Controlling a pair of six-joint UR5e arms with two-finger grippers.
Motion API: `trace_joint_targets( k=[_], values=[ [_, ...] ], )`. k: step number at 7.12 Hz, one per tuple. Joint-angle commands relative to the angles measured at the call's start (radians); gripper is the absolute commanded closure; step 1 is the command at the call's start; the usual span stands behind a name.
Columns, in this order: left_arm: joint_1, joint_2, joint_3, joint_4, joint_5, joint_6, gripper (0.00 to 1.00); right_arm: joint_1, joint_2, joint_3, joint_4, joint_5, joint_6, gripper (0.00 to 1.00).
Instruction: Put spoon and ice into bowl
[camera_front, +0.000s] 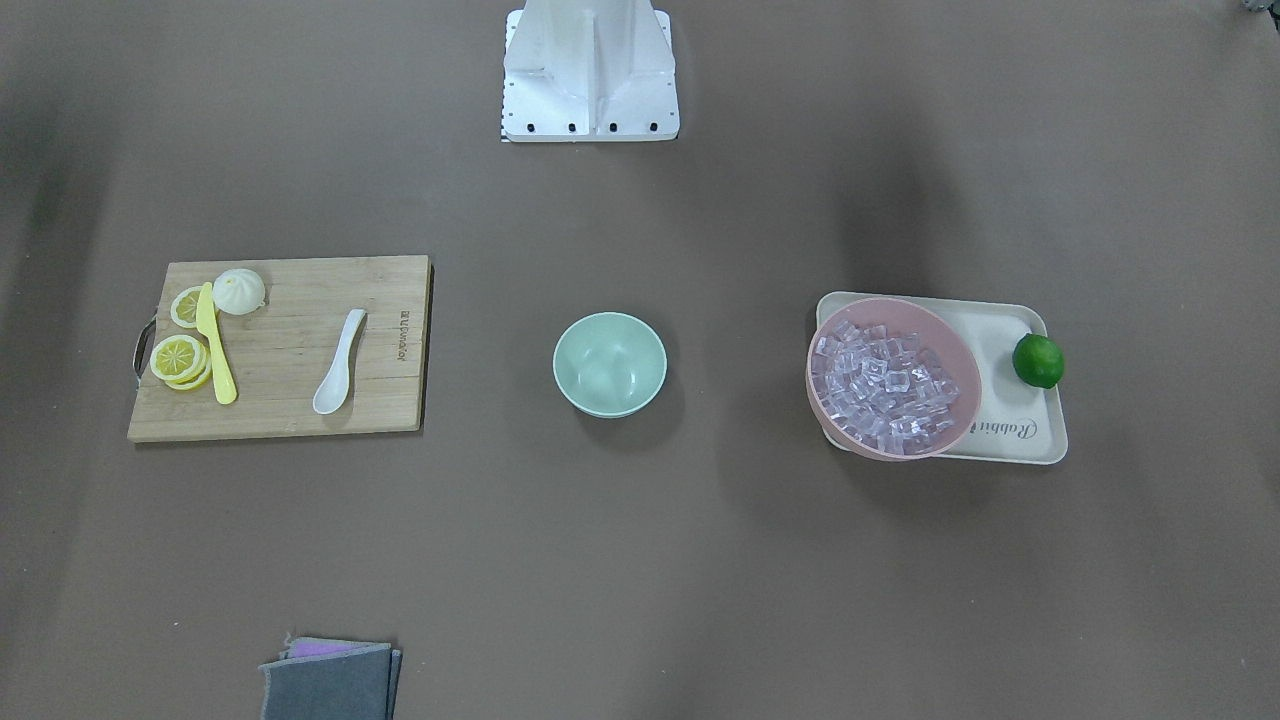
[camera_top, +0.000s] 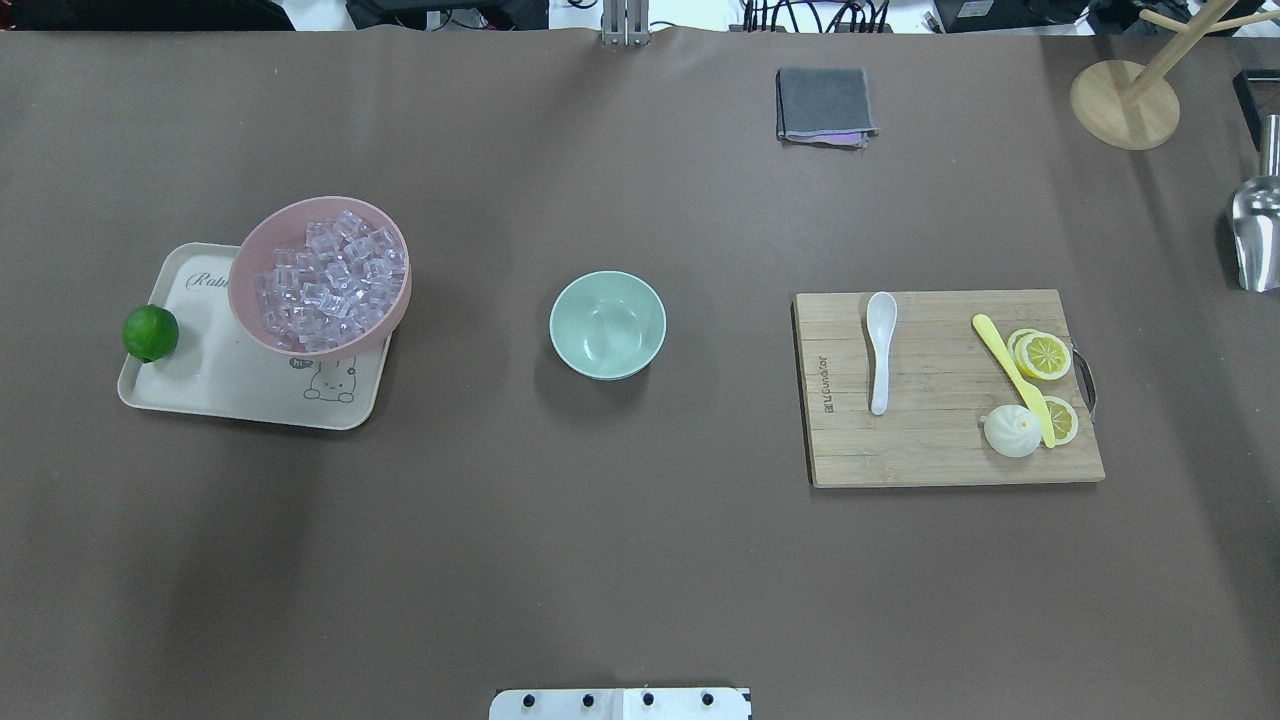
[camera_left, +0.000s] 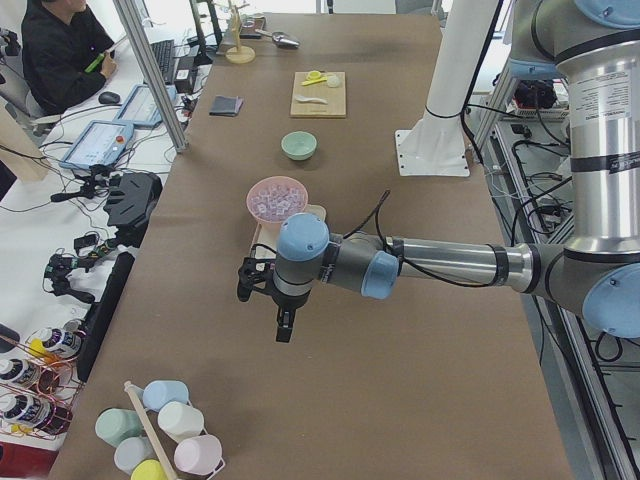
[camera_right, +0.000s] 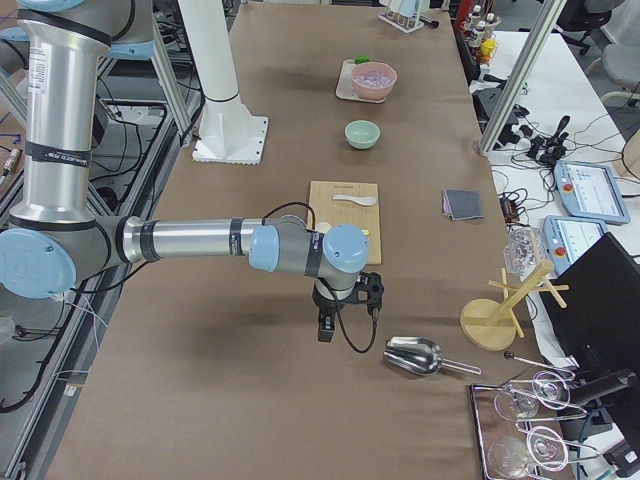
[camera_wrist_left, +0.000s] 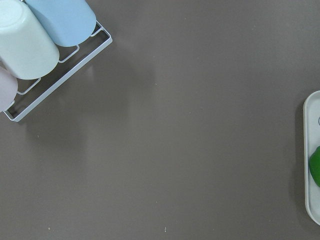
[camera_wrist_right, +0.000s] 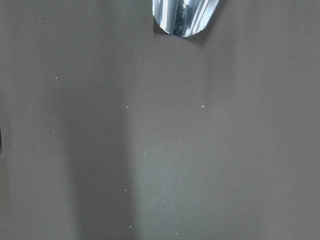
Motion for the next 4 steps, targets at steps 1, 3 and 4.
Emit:
trace_joint_targets(
  k=[1,3,4],
  values=[
    [0.0,0.001,0.003,-0.002,-0.002,0.001,0.02,0.0,0.001,0.002,0.001,0.007,0.0,0.0],
    [0.0,0.001,0.004,0.0,-0.002,0.0,0.02,0.0,0.002,0.003,0.001,0.007,0.0,0.0],
    [0.0,0.001,0.001,0.0,-0.002,-0.008,0.02,0.0,0.004,0.003,0.001,0.007,0.0,0.0]
  ],
)
